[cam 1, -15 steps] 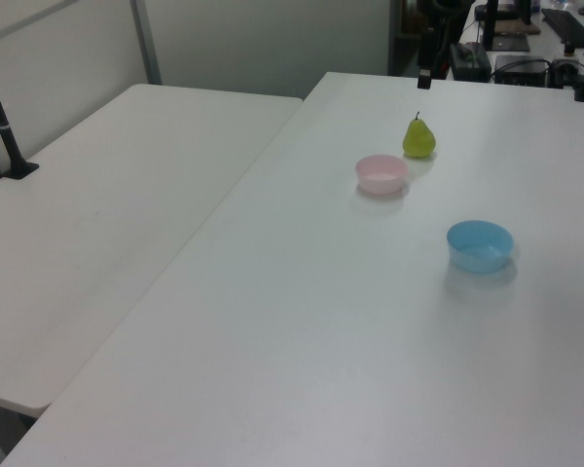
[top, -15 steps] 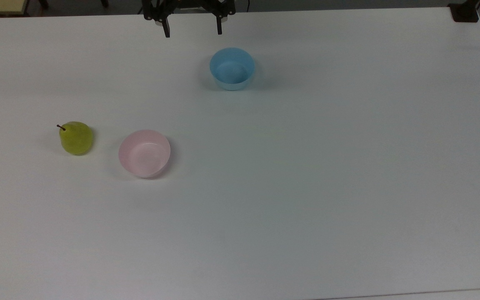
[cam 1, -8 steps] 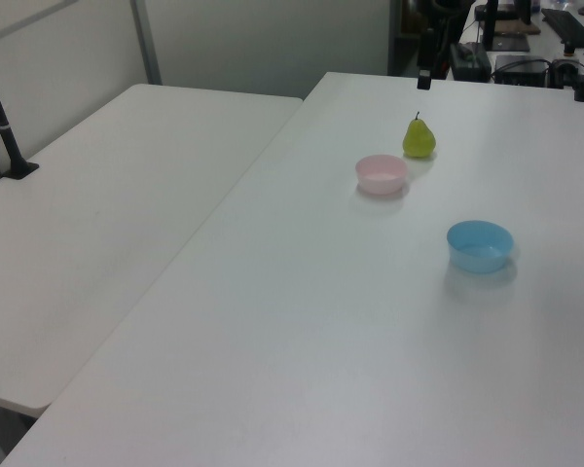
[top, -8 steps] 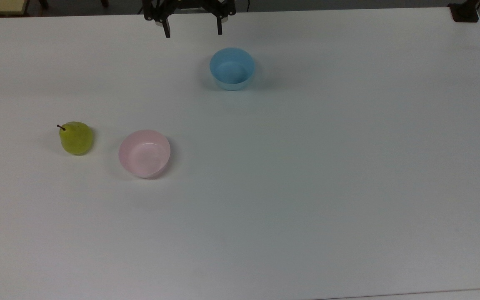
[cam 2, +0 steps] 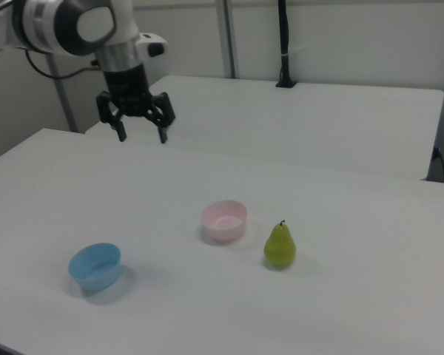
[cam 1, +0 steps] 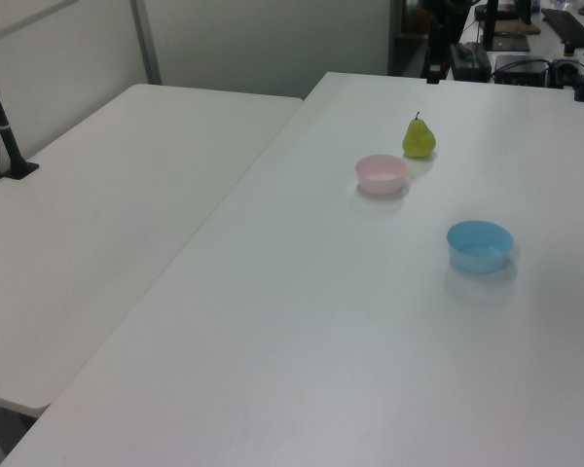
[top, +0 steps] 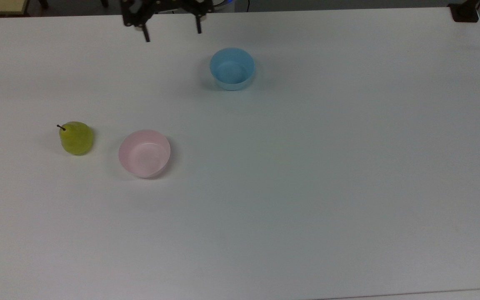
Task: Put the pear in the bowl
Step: 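Move the open gripper over the green pear and lower onto it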
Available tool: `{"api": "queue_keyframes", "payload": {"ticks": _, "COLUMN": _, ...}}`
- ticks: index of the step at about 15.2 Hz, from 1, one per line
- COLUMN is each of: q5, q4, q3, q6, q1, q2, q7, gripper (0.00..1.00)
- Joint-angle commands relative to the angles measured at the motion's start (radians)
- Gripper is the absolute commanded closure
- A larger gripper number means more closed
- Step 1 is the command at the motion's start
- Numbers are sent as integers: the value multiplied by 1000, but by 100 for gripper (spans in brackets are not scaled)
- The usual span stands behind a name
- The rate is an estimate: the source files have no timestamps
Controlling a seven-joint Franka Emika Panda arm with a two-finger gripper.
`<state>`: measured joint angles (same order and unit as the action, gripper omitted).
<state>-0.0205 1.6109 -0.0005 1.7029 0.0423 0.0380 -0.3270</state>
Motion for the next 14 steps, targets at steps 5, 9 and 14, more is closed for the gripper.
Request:
{"api": "queue_keyframes", "payload": {"ticks": 5, "q5": 134, "q4": -72, "q3": -12, "q6": 18, "q1": 139, "q2": 129, "q7": -198, "gripper": 0}}
{"api": "queue_keyframes", "payload": {"ticks": 9, "q5": 140, "q4": -28, "q3": -50, "q6": 180, "q1": 175, "q2": 195, "q7": -104, "gripper": 0}}
{"api": "queue_keyframes", "payload": {"ticks": 14, "q5": 87, "q4": -22, "q3": -87, "q6": 315, "q1": 247, "q2": 307, "q7": 24, "gripper": 0}}
